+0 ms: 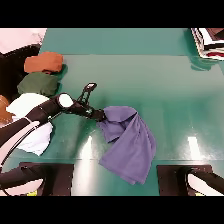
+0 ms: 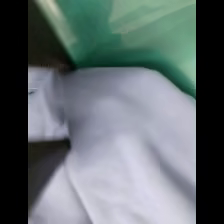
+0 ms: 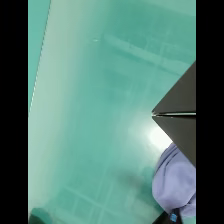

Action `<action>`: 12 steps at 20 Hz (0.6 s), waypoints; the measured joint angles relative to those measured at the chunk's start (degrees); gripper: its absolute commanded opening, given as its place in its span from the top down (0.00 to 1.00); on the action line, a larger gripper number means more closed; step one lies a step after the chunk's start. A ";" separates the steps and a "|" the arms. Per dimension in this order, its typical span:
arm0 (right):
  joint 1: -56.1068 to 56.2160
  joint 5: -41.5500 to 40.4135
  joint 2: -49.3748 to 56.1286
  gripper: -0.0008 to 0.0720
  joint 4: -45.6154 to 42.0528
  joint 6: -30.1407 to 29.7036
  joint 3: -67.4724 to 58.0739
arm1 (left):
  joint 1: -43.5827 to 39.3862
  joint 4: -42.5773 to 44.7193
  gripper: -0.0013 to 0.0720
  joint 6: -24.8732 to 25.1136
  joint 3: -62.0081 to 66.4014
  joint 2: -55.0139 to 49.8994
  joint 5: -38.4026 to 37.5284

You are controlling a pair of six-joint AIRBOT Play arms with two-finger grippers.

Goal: Fold the shirts.

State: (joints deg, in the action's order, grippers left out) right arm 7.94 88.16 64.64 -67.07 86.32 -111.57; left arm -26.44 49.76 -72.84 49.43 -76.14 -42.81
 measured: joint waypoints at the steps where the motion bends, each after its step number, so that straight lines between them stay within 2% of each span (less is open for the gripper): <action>1: 0.00 0.15 -0.02 0.97 0.00 0.13 0.33 | -0.24 -0.13 0.95 0.33 -0.02 -0.24 0.96; 4: 0.00 0.26 -0.59 0.97 0.00 0.55 3.21 | -0.31 0.28 0.95 0.83 0.66 -0.55 2.71; 8: 0.00 0.59 -3.82 0.95 -0.02 0.81 14.45 | 6.03 5.16 0.95 0.59 6.10 1.62 0.35; 9: 0.00 0.55 -5.22 0.74 -0.11 1.16 19.08 | 8.48 6.62 0.95 0.52 7.82 2.71 -0.20; 10: -0.02 0.50 -6.58 0.36 -0.20 1.55 23.93 | 10.69 7.63 0.95 0.50 9.38 3.72 -0.50; 11: 0.00 -0.02 -7.98 0.31 -0.11 1.86 29.75 | 12.83 8.50 0.95 0.48 10.91 4.63 -0.74; 12: 0.00 -0.57 -9.09 0.32 0.20 2.19 35.60 | 14.53 9.22 0.95 0.48 11.98 5.29 -1.01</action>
State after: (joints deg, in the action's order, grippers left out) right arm 7.94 87.59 55.55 -66.87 88.51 -75.96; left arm -11.90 58.98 -72.36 61.41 -70.85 -43.81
